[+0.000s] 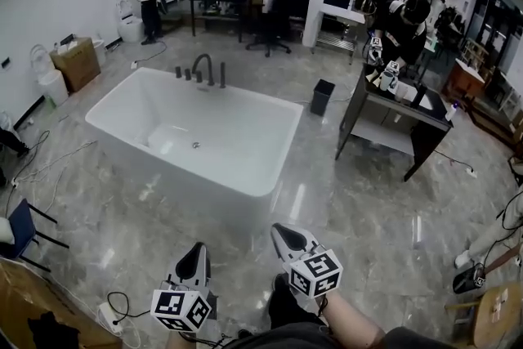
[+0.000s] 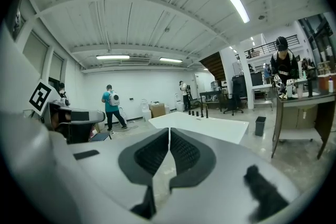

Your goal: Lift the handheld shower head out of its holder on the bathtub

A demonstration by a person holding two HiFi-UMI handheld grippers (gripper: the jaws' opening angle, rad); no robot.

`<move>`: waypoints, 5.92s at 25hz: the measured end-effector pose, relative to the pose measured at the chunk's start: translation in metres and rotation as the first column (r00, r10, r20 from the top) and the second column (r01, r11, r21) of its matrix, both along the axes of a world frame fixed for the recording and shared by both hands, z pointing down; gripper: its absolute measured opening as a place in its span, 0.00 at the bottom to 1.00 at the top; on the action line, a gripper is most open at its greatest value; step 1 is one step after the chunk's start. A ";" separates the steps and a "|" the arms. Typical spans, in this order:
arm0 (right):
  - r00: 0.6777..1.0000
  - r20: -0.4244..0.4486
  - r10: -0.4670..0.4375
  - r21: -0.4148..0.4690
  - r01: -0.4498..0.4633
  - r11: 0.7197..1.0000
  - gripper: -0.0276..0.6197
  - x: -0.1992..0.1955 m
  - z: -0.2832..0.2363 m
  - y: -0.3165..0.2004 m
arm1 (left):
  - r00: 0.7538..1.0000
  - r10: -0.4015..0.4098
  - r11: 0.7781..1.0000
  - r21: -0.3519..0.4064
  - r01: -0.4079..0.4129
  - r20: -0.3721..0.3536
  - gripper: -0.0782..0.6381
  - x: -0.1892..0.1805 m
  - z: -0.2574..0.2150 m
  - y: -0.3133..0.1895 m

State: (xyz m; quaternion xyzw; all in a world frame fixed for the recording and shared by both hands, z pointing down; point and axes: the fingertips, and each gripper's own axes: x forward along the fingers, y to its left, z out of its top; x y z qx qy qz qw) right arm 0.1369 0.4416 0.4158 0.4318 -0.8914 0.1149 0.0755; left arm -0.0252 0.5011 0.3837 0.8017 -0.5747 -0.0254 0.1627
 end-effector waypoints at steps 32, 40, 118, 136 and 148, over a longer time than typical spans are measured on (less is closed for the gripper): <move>0.996 -0.005 -0.093 -0.079 0.093 0.993 0.09 0.067 0.051 -0.320 | 0.988 -0.154 0.987 -0.038 0.153 -0.014 0.15 0.043 0.017 -0.319; 0.998 -0.041 -0.043 -0.067 0.040 0.997 0.09 0.022 0.050 -0.420 | 0.996 -0.090 0.995 -0.035 0.089 -0.024 0.15 -0.006 0.031 -0.430; 0.990 -0.029 0.140 -0.152 -0.143 0.978 0.21 -0.165 0.177 -0.975 | 0.997 -0.062 0.992 -0.108 0.066 0.038 0.15 -0.177 0.143 -0.907; 0.967 -0.164 0.194 -0.158 -0.219 0.963 0.35 -0.215 0.277 -1.093 | 0.998 -0.052 0.986 -0.158 0.054 0.019 0.15 -0.218 0.215 -0.952; 0.967 -0.190 0.171 -0.160 -0.202 0.966 0.35 -0.237 0.308 -1.130 | 0.998 -0.066 0.983 -0.172 0.066 0.009 0.15 -0.236 0.240 -0.967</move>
